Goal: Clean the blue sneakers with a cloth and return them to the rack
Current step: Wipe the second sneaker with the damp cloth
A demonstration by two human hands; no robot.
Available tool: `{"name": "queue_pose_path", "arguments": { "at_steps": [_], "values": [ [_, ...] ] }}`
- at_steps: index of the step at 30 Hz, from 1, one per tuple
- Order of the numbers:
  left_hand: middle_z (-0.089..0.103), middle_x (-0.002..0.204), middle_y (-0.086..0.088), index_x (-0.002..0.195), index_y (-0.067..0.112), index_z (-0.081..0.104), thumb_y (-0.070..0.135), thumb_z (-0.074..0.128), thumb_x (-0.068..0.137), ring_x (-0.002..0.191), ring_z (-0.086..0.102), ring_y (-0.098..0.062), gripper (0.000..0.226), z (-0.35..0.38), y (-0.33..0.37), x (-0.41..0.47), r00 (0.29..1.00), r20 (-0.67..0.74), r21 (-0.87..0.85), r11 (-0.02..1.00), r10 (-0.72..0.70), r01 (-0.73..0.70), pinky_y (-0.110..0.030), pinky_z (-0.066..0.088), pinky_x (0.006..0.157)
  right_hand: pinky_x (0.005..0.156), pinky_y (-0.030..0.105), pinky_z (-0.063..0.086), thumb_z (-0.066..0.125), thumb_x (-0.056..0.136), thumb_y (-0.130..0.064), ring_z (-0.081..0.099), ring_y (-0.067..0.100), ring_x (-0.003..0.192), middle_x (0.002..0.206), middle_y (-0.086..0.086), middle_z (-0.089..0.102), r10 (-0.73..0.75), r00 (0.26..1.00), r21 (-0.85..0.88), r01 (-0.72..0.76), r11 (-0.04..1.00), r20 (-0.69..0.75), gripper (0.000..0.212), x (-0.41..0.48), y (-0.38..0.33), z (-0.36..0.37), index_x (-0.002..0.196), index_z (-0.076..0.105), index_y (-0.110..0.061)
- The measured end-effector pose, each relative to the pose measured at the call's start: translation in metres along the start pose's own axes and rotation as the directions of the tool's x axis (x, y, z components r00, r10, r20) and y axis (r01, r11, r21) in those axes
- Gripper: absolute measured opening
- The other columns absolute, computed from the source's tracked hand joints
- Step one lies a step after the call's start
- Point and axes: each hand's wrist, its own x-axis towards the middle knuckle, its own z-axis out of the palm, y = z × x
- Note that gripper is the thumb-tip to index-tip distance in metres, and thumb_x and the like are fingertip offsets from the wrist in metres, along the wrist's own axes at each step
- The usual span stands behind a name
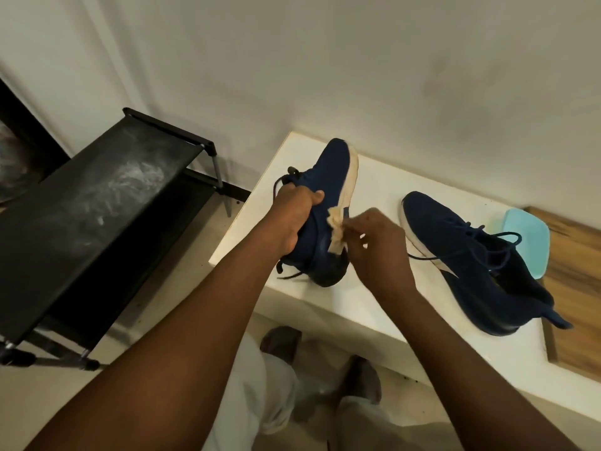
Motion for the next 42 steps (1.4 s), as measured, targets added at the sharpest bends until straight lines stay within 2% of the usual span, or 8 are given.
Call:
{"name": "queue_pose_path", "arguments": {
  "at_steps": [9,15,19,25,31,35,38,42],
  "values": [
    [0.069,0.112,-0.007,0.136,0.013,0.053,0.016,0.061,0.098,0.101,0.067,-0.029,0.039,0.001,-0.002,0.009,0.999,-0.027,0.041,0.999,0.024,-0.022,-0.046,0.055,0.093,0.063,0.014,0.039,0.067,0.09,-0.014,0.051,0.007,0.073,0.087,-0.004,0.057,-0.027,0.994,-0.023,0.029,0.999,0.102,0.01,-0.031,-0.01,-0.002,0.093,0.075,-0.019],
    [0.065,0.12,-0.008,0.135,0.014,0.053,0.017,0.062,0.097,0.11,0.062,-0.031,0.039,0.017,0.002,0.006,1.0,0.003,0.123,0.992,0.03,-0.03,-0.052,0.048,0.103,0.066,0.013,0.039,0.059,0.096,-0.016,0.058,0.014,0.08,0.091,0.0,0.061,0.093,0.995,-0.024,-0.094,0.995,-0.026,0.016,0.016,0.014,0.008,0.101,0.074,-0.018],
    [0.065,0.119,-0.008,0.136,0.012,0.053,0.016,0.061,0.097,0.109,0.062,-0.03,0.039,0.014,0.001,0.008,0.999,-0.011,0.126,0.991,0.036,-0.034,-0.05,0.049,0.101,0.067,0.026,0.051,0.061,0.092,-0.009,0.059,0.012,0.077,0.088,0.0,0.063,0.092,0.993,0.033,-0.089,0.995,-0.075,0.016,0.016,0.013,0.011,0.093,0.074,-0.018],
    [0.07,0.115,-0.007,0.134,0.014,0.056,0.014,0.061,0.096,0.105,0.067,-0.03,0.038,0.008,-0.003,0.011,0.999,0.035,-0.007,0.999,0.033,-0.033,-0.048,0.053,0.099,0.069,0.018,0.049,0.073,0.084,-0.003,0.06,0.005,0.082,0.092,-0.007,0.067,-0.111,0.993,0.099,0.115,0.988,-0.039,0.022,-0.041,-0.002,0.0,0.098,0.077,-0.02],
    [0.069,0.11,-0.005,0.124,0.012,0.057,0.019,0.061,0.095,0.099,0.066,-0.024,0.03,0.02,0.001,0.003,0.995,0.087,0.0,0.999,0.051,-0.052,-0.036,0.053,0.08,0.075,0.034,0.056,0.064,0.093,-0.012,0.063,0.006,0.081,0.095,-0.007,0.068,0.176,0.977,0.15,-0.157,0.976,-0.124,0.018,0.001,0.016,0.006,0.101,0.075,-0.023],
    [0.07,0.105,-0.007,0.123,0.011,0.057,0.018,0.059,0.098,0.097,0.068,-0.025,0.026,0.012,0.002,0.006,0.999,0.035,-0.081,0.996,0.032,-0.029,-0.039,0.057,0.087,0.069,0.015,0.048,0.065,0.091,-0.009,0.06,0.006,0.083,0.094,-0.007,0.064,0.017,0.995,0.172,0.0,0.985,-0.097,0.014,-0.037,-0.009,0.014,0.098,0.071,-0.021],
    [0.07,0.109,-0.007,0.13,0.011,0.057,0.019,0.058,0.098,0.1,0.067,-0.026,0.033,0.011,0.002,0.006,0.999,0.044,-0.096,0.995,0.014,-0.009,-0.043,0.056,0.093,0.078,0.019,0.049,0.068,0.089,-0.007,0.057,0.006,0.092,0.101,-0.006,0.063,-0.122,0.992,0.072,0.12,0.99,0.017,0.019,-0.063,-0.005,0.019,0.102,0.071,-0.02],
    [0.068,0.11,-0.005,0.133,0.011,0.053,0.019,0.058,0.098,0.103,0.065,-0.026,0.036,0.017,0.003,0.006,1.0,0.014,-0.09,0.996,0.018,-0.017,-0.046,0.053,0.097,0.075,0.021,0.048,0.067,0.088,-0.004,0.055,0.009,0.089,0.099,-0.004,0.061,-0.087,0.989,0.014,0.089,0.996,-0.118,0.018,-0.049,0.01,0.022,0.1,0.068,-0.017]
  ]
}}
